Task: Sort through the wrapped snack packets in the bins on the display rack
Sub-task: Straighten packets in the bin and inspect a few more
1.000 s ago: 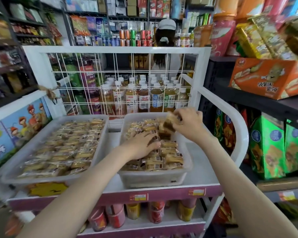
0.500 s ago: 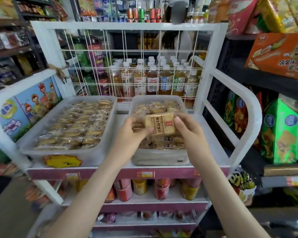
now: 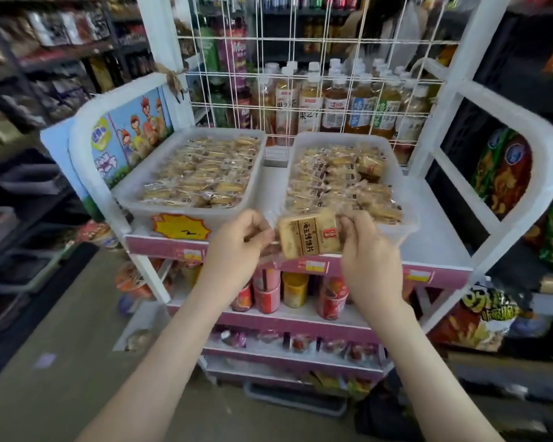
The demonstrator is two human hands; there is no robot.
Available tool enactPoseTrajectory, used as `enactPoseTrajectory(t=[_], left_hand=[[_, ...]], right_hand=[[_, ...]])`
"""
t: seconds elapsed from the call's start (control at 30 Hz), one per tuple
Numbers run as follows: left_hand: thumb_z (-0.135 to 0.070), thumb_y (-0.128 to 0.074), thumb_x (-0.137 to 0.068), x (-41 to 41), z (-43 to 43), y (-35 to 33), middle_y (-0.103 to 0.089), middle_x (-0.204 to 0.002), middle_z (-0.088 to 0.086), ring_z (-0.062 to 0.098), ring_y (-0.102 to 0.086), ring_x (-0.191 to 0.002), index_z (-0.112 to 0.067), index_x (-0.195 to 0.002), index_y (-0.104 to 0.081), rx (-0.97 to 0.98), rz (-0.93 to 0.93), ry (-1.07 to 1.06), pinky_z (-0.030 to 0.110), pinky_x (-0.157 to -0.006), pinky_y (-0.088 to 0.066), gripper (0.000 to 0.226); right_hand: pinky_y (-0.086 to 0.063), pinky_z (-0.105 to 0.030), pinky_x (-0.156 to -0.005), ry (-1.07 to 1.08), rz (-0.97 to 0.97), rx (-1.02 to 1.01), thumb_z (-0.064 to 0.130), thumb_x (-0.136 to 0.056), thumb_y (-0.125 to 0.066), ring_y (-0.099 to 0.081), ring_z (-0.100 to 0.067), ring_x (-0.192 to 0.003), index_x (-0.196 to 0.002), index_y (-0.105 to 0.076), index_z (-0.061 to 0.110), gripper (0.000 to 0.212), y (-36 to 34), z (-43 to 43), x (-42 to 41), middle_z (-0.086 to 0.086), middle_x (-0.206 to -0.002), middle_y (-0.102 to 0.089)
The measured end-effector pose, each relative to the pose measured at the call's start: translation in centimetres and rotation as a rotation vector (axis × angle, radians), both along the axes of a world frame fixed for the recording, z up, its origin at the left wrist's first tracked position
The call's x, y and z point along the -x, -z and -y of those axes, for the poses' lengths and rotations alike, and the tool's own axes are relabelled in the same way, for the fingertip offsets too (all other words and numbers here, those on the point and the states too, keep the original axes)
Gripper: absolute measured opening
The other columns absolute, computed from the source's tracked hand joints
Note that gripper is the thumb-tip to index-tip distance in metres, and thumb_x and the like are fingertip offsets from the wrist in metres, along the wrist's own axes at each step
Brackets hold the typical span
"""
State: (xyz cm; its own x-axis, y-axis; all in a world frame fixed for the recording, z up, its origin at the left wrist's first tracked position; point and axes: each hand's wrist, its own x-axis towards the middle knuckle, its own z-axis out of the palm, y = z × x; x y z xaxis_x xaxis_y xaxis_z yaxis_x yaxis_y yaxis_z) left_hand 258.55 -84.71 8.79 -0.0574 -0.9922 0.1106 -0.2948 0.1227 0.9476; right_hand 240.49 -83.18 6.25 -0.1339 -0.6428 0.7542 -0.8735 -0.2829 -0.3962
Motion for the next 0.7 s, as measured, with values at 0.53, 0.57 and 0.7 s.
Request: enactPoseTrajectory(t=[0.53, 0.57, 0.7], left_hand=[[-0.003, -0.055, -0.095, -9.2, -4.7, 6.0, -0.071, -0.09, 0.009, 0.019, -0.071, -0.078, -0.011, -0.078, -0.047, -0.153, 0.231, 0.123, 0.036, -0.069, -0.06, 0.02], [-0.003, -0.054, -0.096, -9.3, -5.0, 6.1, -0.071, -0.09, 0.008, 0.016, -0.072, -0.077, -0.008, -0.081, -0.047, -0.163, 0.218, 0.128, 0.035, -0.067, -0.06, 0.017], [-0.013, -0.053, -0.098, -8.9, -6.4, 4.9, -0.067, -0.096, -0.004, 0.001, -0.065, -0.068, -0.007, -0.094, -0.051, -0.118, 0.256, 0.062, 0.008, -0.056, -0.049, 0.008]], right_hand=[[-0.03, -0.02, -0.048, -0.193, 1.019, -0.567, 0.024, -0.104, -0.034, -0.037, -0.014, -0.058, -0.088, -0.053, 0.006, 0.031, 6.7, -7.6, -10.1, -0.009, -0.074, -0.049], [-0.028, -0.017, -0.046, -0.198, 1.033, -0.57, 0.023, -0.105, -0.034, -0.036, -0.01, -0.055, -0.089, -0.052, 0.003, 0.031, 6.7, -7.9, -10.1, -0.009, -0.073, -0.048], [-0.032, -0.012, -0.046, -0.204, 0.916, -0.556, 0.02, -0.105, -0.034, -0.041, 0.002, -0.051, -0.086, -0.052, 0.005, 0.03, 5.6, -8.5, -10.2, 0.003, -0.067, -0.051]])
